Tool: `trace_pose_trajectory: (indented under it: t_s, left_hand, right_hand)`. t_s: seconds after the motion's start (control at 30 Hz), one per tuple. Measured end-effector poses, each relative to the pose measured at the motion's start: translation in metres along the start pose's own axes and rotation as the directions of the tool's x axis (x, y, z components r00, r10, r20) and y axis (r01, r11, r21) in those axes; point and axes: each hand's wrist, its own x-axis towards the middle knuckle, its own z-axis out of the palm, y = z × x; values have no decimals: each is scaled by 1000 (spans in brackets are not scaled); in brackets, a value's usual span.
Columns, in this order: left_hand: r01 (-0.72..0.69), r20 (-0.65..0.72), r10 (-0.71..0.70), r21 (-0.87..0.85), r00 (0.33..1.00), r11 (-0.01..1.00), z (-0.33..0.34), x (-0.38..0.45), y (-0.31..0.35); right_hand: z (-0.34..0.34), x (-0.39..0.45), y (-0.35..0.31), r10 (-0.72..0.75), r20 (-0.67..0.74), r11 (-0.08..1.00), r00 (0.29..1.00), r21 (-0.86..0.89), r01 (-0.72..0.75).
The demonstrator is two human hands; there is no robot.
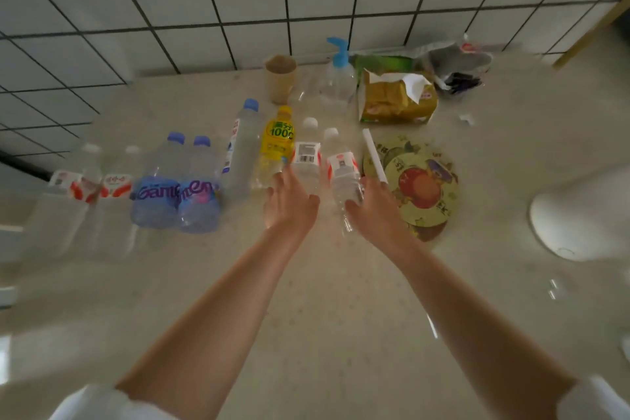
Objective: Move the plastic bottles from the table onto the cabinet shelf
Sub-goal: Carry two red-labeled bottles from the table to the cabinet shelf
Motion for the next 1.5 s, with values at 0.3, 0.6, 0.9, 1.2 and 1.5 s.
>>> trace_pose_trajectory:
  t_s: [0.3,0.6,0.9,1.2,1.5]
  left_hand:
    - [32,-41,-17,390,999,920,41,39,23]
    - [-22,5,23,493,1000,870,47,55,20]
    - [-55,54,65,-160,996,986,19,39,-5]
    - [249,252,-89,-724,963,644,-18,-75,-57]
    - [293,439,250,-838,863,461,-37,-193,-119]
  right_hand:
    - [23,57,-5,37,89,992,995,-123,-26]
    - [34,81,-6,186,103,973,977,-156,-169]
    - [13,44,5,56,67,995,996,80,-61]
    - [-7,-71,31,164,83,846,983,501,-184]
    - [28,-216,42,295,85,598,952,761,-253]
